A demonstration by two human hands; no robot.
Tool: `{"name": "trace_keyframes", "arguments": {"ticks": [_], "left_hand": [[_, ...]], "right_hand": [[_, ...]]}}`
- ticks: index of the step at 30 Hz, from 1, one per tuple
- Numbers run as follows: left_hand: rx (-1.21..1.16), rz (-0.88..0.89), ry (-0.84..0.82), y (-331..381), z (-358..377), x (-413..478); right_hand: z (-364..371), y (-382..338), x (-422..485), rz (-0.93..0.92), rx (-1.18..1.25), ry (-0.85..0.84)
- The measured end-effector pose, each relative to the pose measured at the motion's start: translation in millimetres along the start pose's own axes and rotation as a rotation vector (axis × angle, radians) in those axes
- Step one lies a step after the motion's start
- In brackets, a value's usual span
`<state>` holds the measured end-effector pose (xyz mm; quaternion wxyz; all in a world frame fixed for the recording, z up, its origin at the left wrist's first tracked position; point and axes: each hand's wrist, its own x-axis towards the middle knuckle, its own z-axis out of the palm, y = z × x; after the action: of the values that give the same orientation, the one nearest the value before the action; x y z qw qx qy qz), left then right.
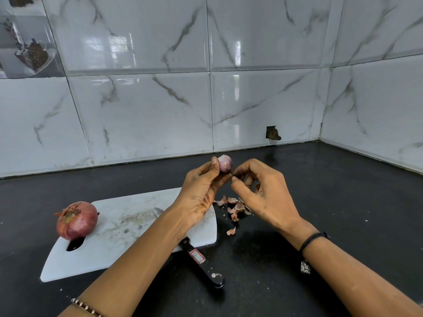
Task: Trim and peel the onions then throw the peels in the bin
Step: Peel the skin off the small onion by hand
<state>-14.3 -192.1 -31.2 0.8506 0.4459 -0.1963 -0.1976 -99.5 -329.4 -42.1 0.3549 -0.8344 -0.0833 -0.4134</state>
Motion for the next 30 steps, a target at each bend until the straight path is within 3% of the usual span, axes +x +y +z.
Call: {"name": "trace_keyframes", "arguments": {"ticks": [5, 16, 23, 30], "left_hand": [[-0.035, -0.020, 0.002, -0.3, -0.2, 1.5], [0.025, 0.031, -0.104, -2.3, 2.1, -3.1], [0.158, 0.097, -0.051, -2.4, -1.5, 0.1], [0.379, 0.240, -0.019, -3.1, -1.6, -2.2]], "right_hand": [[-1.3, 2.6, 1.7, 0.044, -0.014, 0.077], [1.0, 2.2, 2.3, 0.063, -0.002, 0.052], [0.4, 0.4, 5.7, 0.380, 0.478, -0.060], [1.2, 3.6, 10.0, 0.488, 0.653, -0.101]]}}
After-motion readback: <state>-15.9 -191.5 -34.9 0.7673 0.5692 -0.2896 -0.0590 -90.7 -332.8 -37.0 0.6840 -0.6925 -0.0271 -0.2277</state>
